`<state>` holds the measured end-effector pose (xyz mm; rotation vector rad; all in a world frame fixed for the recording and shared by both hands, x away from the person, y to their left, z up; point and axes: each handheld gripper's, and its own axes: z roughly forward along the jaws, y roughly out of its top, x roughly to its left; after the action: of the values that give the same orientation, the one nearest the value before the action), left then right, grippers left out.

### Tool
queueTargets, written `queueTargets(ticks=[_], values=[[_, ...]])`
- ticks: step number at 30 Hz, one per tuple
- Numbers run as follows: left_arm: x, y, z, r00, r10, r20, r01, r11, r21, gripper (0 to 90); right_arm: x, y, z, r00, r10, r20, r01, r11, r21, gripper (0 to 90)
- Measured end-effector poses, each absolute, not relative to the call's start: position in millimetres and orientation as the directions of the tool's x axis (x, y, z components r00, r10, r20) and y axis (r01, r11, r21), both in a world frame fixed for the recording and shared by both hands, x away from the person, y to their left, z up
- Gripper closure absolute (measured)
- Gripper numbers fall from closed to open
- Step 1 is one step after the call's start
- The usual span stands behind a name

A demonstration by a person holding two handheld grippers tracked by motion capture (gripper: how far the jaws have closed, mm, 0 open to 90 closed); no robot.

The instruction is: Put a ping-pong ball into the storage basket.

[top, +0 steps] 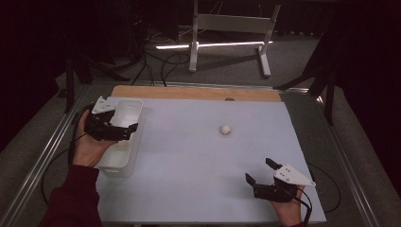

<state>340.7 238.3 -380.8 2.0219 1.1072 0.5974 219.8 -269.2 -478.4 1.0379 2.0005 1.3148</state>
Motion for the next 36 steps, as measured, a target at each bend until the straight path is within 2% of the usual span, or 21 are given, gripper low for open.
queueTargets(ticks=[36], values=[[353,191,-385,0.586,0.808,0.058,0.479,-0.403,0.78,5.7,219,-270,-477,-0.565,0.825,-0.015,0.31,0.229,0.923,8.0]])
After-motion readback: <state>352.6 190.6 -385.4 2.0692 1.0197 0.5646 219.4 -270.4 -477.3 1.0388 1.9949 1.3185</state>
